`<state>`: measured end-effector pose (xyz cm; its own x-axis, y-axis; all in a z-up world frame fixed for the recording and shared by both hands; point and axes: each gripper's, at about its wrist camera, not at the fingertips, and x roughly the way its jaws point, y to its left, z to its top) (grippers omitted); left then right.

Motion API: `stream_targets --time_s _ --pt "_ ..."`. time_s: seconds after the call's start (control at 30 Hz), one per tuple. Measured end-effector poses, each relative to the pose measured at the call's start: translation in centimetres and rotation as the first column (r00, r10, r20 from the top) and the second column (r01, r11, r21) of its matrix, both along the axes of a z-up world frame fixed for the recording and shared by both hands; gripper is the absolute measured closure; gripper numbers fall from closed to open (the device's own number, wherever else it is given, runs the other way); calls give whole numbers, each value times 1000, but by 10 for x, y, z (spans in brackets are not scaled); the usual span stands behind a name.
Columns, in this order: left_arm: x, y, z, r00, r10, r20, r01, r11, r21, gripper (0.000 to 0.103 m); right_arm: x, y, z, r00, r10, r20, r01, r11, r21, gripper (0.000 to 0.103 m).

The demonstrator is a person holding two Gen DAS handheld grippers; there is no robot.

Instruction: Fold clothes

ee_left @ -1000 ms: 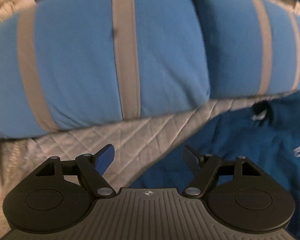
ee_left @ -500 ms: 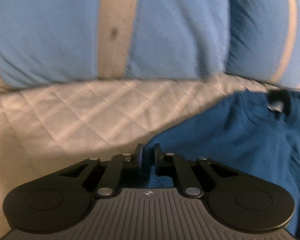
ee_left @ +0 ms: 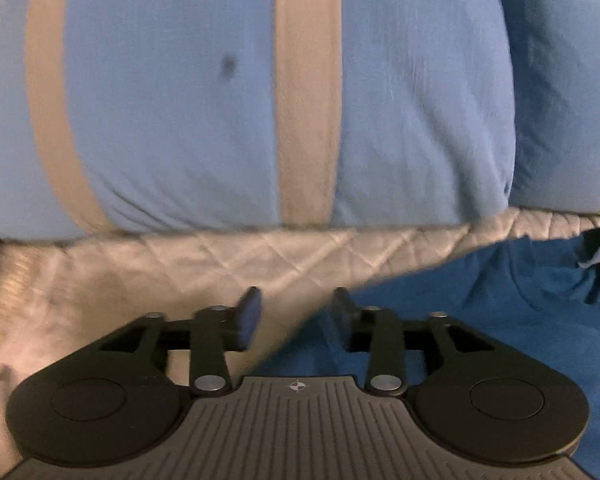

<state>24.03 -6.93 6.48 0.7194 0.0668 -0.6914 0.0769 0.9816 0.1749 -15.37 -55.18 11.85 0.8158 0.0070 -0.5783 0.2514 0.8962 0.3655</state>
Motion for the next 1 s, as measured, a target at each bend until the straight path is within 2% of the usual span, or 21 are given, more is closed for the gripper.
stream_targets --time_s 0.03,0.17,0.3,0.4,0.57,0.7,0.8,0.87,1.0 --pt "-10 0 13 1000 -6 24 6 1000 4 45 -1 -1 6 1000 -1 10 1 1000 -8 0" --pt "-53 4 72 992 -43 115 45 999 -8 37 -6 -3 35 998 -11 67 14 999 -40 0" --pt "-94 5 135 983 -94 157 101 994 -40 35 -11 -7 74 988 -26 149 39 995 -89 0" --pt "-120 6 179 967 -131 219 150 986 -74 35 -13 -14 108 977 -36 212 59 993 -104 0" --pt "-158 3 253 923 -146 356 204 970 -130 35 -16 -35 168 949 -59 309 92 991 -95 0" --pt "-188 -4 308 874 -141 464 249 951 -181 33 -25 -51 224 916 -88 391 154 978 -141 0" --pt "-206 -15 327 842 -135 523 273 942 -195 23 -36 -62 268 887 -103 451 211 958 -196 0" --pt "-215 -26 323 833 -135 536 280 939 -198 21 -45 -67 293 870 -108 482 248 939 -237 0" --pt "-216 -49 290 845 -148 514 291 933 -210 20 -59 -73 301 865 -112 489 281 916 -287 0"
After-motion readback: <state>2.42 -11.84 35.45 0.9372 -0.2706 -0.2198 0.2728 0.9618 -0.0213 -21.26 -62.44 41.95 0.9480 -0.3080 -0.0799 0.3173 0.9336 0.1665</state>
